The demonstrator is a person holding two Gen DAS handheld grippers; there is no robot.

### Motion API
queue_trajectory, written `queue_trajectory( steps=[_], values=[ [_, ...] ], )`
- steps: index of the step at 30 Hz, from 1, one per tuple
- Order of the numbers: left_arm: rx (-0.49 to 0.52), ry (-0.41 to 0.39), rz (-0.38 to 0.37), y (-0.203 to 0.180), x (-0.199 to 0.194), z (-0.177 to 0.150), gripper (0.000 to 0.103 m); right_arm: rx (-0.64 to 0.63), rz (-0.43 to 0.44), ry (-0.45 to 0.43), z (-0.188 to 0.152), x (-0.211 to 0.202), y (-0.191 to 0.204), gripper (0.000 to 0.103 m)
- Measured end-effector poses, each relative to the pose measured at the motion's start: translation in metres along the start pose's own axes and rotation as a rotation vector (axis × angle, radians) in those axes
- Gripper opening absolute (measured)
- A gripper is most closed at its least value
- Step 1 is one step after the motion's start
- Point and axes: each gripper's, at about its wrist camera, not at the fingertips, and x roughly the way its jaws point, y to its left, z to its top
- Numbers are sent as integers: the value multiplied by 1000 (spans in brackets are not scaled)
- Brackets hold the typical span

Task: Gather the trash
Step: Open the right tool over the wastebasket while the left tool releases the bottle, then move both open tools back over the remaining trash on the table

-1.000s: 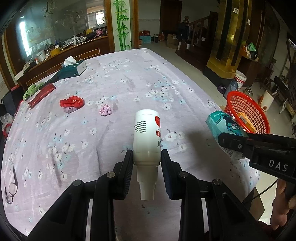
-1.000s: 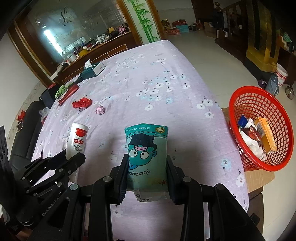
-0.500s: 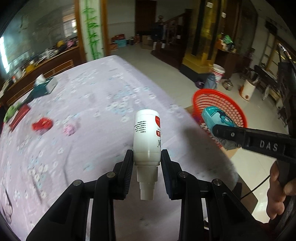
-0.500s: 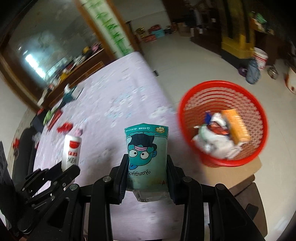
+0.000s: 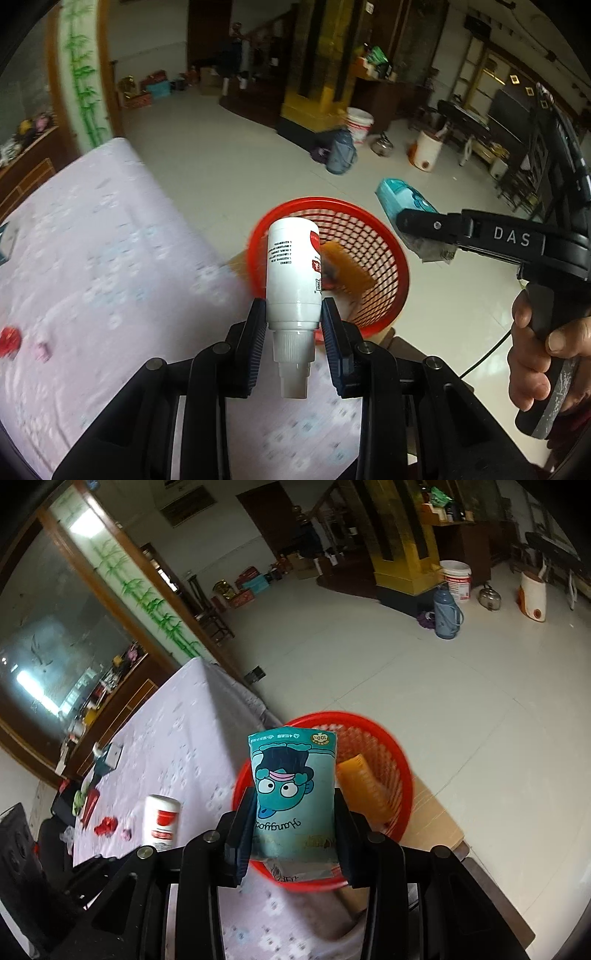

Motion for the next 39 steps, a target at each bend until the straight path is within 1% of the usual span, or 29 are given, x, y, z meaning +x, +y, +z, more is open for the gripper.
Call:
queue_trajectory(
  steps=[3,6,8,10,12,16,20,23,27,35,39],
  values=[
    [10,27,-11,-9,22,14,29,24,11,9,12,7,-10,43],
    [-7,54,-34,-13,41,26,29,35,10,20,21,16,-15,44],
    [-20,57,-33,-13,48,31,29,34,4,24,28,23,-18,48],
    [-33,63,-35,-14,53,34,35,42,-4,21,34,27,-22,50],
    [-47,48,-40,-13,50,35,50,54,-6,24,38,29,-24,52],
    [-53,19,-45,-11,38,29,51,38,-9,20,39,26,-23,52],
    [-88,-1,-31,5,18,14,52,22,12,43,30,27,-14,52],
    [-121,-4,-7,18,5,-2,52,-1,37,69,18,29,2,52],
    [-165,-10,38,37,-14,-27,52,-49,84,110,-2,33,33,52],
    [-290,-34,115,88,-58,-74,51,-184,162,198,-48,49,114,52],
    [-361,-46,172,118,-84,-104,51,-248,200,242,-71,59,154,52]
  ],
)
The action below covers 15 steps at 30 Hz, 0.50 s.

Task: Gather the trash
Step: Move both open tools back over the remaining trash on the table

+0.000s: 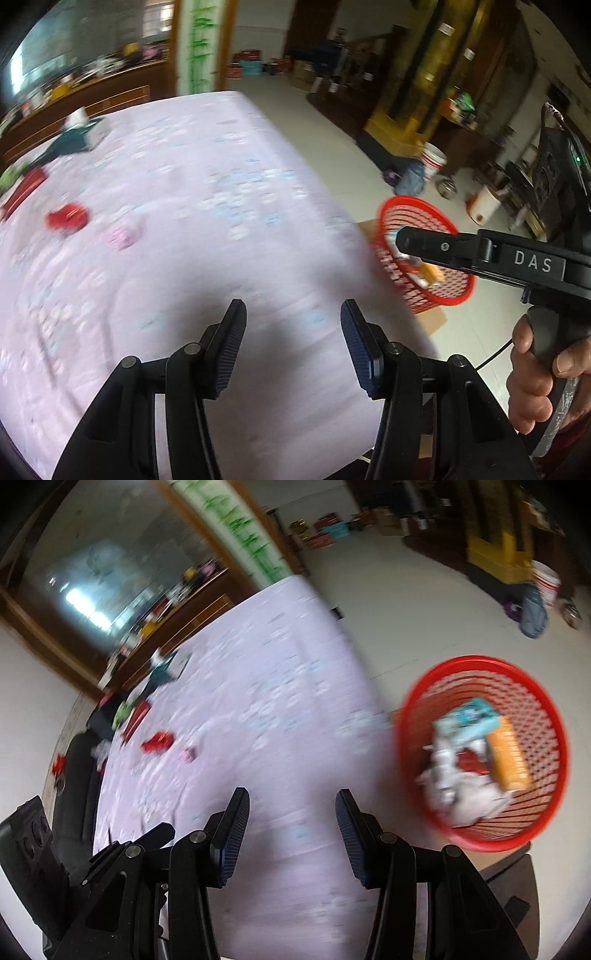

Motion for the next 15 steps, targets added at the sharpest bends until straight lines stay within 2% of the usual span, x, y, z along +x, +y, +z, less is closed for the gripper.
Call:
queue_trajectory(
  steps=[8,15],
  values=[
    [-157,-51,119,98,-48,-35,51,-124,77,98,-14,46,85,52],
    [-235,-84,221,168,-85,-66,52,-190,106,148,3,104,153,52]
  ],
)
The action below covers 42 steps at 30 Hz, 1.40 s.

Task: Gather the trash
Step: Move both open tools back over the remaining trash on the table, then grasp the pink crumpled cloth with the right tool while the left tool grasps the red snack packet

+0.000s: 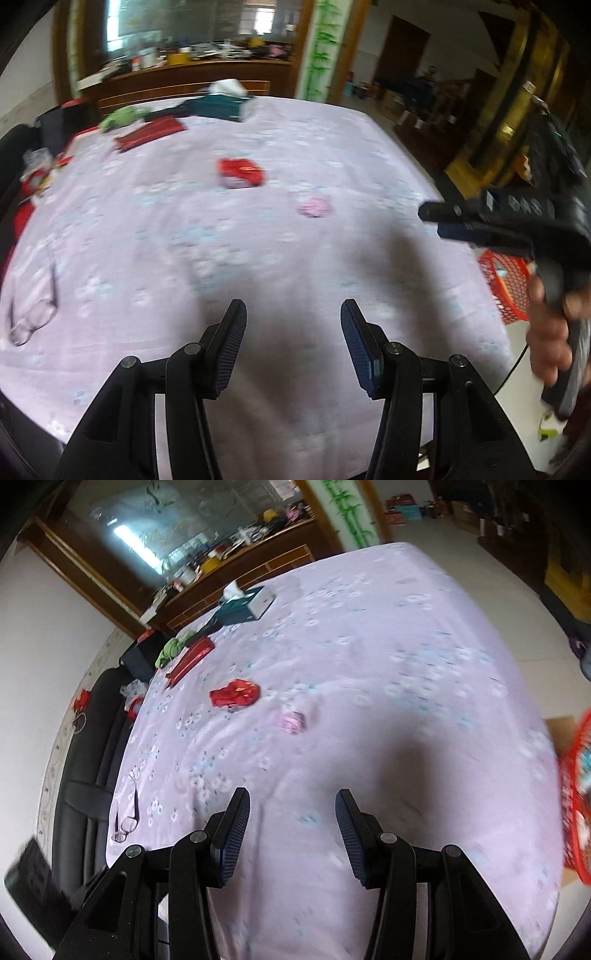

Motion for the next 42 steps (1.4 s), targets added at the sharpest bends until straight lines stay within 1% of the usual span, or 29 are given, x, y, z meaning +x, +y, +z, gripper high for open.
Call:
queue_trajectory(
  steps=[4,10,14,16,18,19,23,26,28,31,34,36,38,41,42],
  values=[
    [-42,-1,37,45,-10,-8,52,28,-18,34,26,50,12,52],
    [-94,6,83,99,-14,-14,52,52,-97,73,50,115,18,51],
    [-109,7,95,123,-14,-9,52,80,-139,92,59,140,13,47],
    [-104,5,99,129,-12,-1,52,78,-164,99,61,148,13,44],
    [-96,5,93,133,-9,8,52,76,-180,109,61,154,12,35],
    [-92,6,85,133,-7,13,52,78,-189,113,61,157,11,33],
    [-78,15,43,130,10,41,52,65,-185,85,60,151,8,31],
    [-62,28,6,122,32,67,58,52,-158,57,56,129,9,30],
    [-57,33,-17,115,48,83,60,38,-144,48,49,113,11,30],
    [-65,56,-73,105,79,112,62,36,-120,40,32,84,10,31],
    [-70,75,-101,96,115,138,63,43,-104,40,10,58,6,31],
    [-60,83,-63,89,140,151,63,50,-102,47,-6,43,2,31],
    [-39,103,-74,81,161,159,63,65,-105,42,-20,29,-3,31],
    [-39,133,-56,74,190,167,63,102,-111,33,-34,10,-15,31],
    [-37,137,-50,73,197,169,61,114,-112,26,-37,4,-19,31]
  ],
)
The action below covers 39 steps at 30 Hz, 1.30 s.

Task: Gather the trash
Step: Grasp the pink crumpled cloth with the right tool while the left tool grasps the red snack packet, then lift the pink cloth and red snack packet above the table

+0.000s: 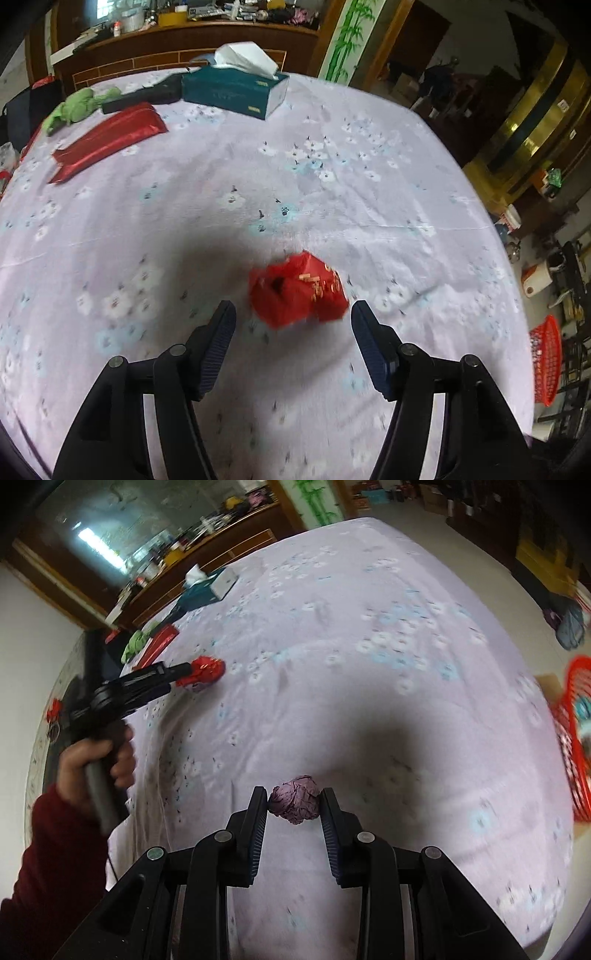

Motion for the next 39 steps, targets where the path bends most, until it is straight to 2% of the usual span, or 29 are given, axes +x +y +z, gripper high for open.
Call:
queue_trajectory(
  steps=[1,3,8,11,16,21,28,39],
  values=[
    [-2,0,12,0,7,2,57,9,-5,-9,-2,-6,-5,31],
    [-5,38,14,-1,23,5,30,21,-22,-28,-4,-16,-12,31],
    [-19,13,38,-2,22,0,26,51,-32,-66,-5,-33,-24,31],
    [-27,-8,16,-5,7,-15,24,54,-39,-84,-6,-39,-27,31],
    [10,-71,-13,-26,-38,-59,24,34,-59,-102,-13,-42,-27,31],
    [104,-118,-18,-60,-82,-109,24,1,-80,-101,-25,-38,-26,31],
    [122,-142,-21,-88,-120,-159,25,-66,-68,-77,-42,-32,-20,31],
    [144,-160,11,-127,-141,-194,25,-132,-112,-117,-52,-55,-33,31]
  ],
)
